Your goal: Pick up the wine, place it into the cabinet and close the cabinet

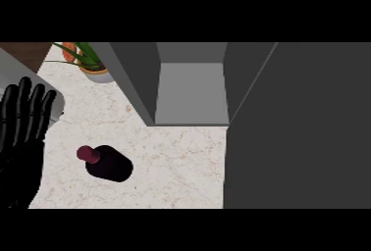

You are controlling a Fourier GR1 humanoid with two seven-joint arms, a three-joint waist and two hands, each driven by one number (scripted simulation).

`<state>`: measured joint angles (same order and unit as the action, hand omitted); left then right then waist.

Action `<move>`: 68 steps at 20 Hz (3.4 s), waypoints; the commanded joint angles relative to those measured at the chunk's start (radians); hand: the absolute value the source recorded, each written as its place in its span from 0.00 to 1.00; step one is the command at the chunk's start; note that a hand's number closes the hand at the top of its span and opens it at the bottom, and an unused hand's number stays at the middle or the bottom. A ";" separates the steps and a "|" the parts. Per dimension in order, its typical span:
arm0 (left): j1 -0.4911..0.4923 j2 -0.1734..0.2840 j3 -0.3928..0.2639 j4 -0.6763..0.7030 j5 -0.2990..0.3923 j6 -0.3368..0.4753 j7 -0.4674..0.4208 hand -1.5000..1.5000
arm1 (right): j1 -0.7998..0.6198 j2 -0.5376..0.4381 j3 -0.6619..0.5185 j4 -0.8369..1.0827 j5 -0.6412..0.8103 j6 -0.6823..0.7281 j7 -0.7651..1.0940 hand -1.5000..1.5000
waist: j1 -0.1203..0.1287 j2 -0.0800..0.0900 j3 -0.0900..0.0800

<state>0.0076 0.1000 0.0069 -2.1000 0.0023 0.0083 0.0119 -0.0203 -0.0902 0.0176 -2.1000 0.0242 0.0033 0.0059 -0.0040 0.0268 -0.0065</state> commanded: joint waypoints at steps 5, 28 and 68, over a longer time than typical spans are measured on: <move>-0.111 0.029 -0.206 0.070 0.147 -0.230 0.084 0.00 | 0.117 0.026 0.041 -0.083 -0.013 0.012 -0.014 0.00 | -0.049 -0.029 0.007; -0.190 -0.060 -0.411 -0.379 0.341 0.046 0.846 0.00 | 0.338 -0.038 0.340 -0.560 -0.099 0.096 0.378 0.00 | -0.001 -0.031 0.007; -0.304 0.137 0.111 -0.265 0.533 -0.059 0.900 0.00 | 0.247 -0.118 0.336 -0.653 -0.122 -0.030 0.513 0.00 | -0.007 -0.030 0.005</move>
<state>-0.3109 0.2208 0.0236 -2.3497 0.3805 -0.0019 0.9284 0.1777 -0.1656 0.4029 -2.5202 -0.0421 -0.0318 0.4319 -0.0086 -0.0054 -0.0017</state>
